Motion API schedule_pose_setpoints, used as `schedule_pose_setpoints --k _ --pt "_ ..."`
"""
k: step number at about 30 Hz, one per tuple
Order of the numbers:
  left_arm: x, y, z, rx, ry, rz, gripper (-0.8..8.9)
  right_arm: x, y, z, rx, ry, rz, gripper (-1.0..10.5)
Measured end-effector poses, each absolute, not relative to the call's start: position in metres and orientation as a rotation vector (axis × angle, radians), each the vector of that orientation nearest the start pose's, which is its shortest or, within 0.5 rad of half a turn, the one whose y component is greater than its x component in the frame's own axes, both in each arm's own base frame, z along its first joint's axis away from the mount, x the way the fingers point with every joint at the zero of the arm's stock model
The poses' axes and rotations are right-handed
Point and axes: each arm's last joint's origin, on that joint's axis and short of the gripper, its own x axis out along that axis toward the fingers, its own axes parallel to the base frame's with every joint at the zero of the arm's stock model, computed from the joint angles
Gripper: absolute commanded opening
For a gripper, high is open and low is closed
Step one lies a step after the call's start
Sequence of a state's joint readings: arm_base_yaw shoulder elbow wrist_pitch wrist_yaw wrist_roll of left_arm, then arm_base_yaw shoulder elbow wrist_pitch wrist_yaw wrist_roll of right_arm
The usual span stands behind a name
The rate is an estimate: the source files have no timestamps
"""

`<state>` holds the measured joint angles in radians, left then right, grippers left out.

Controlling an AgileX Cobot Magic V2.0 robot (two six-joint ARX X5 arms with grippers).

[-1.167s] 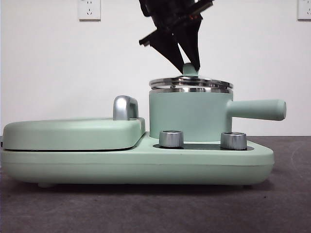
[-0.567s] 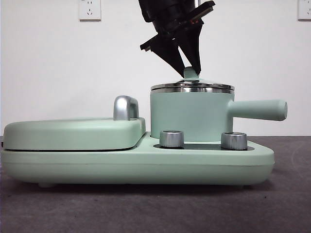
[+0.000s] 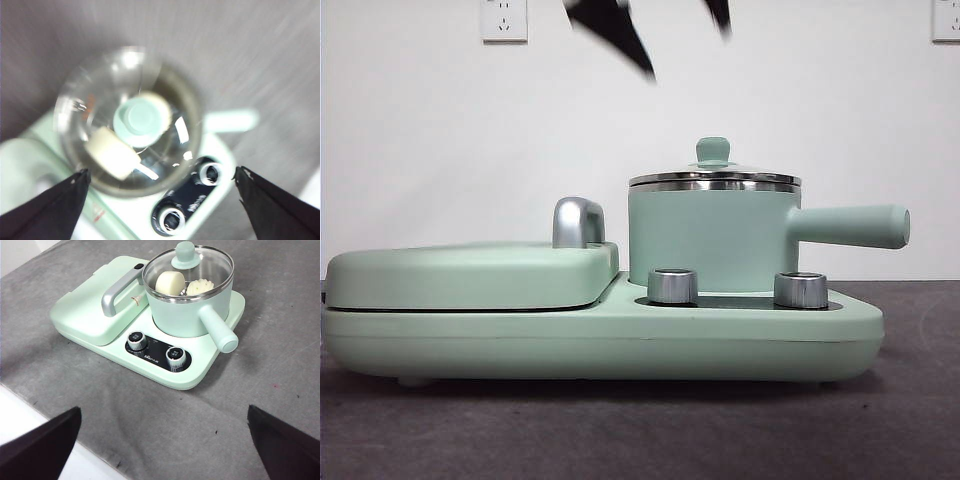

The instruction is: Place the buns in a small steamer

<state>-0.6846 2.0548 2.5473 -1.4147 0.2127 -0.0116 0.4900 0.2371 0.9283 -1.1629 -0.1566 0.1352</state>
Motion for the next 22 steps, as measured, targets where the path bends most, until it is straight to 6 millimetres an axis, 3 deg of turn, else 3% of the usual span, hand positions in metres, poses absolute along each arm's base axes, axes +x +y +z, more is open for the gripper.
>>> schedule_pose_setpoints --k 3,6,8,14,22 --pt "0.254 -0.215 0.475 0.17 0.821 -0.836 4.68 -0.002 0.004 0.324 0.05 0.516 0.606 5.5" --pt "0.21 -0.194 0.483 0.191 0.829 -0.872 4.68 -0.003 0.005 0.324 0.057 0.518 0.637 5.5" --pt "0.181 -0.179 0.478 0.212 0.859 -0.917 4.68 -0.003 0.006 0.326 0.068 0.501 0.671 5.5" --pt "0.13 -0.133 0.46 0.22 0.889 -0.921 4.68 -0.001 0.007 0.33 0.076 0.46 0.687 5.5" --pt "0.085 -0.09 0.417 0.111 0.605 -0.951 4.68 -0.001 0.008 0.334 0.087 0.421 0.724 5.5"
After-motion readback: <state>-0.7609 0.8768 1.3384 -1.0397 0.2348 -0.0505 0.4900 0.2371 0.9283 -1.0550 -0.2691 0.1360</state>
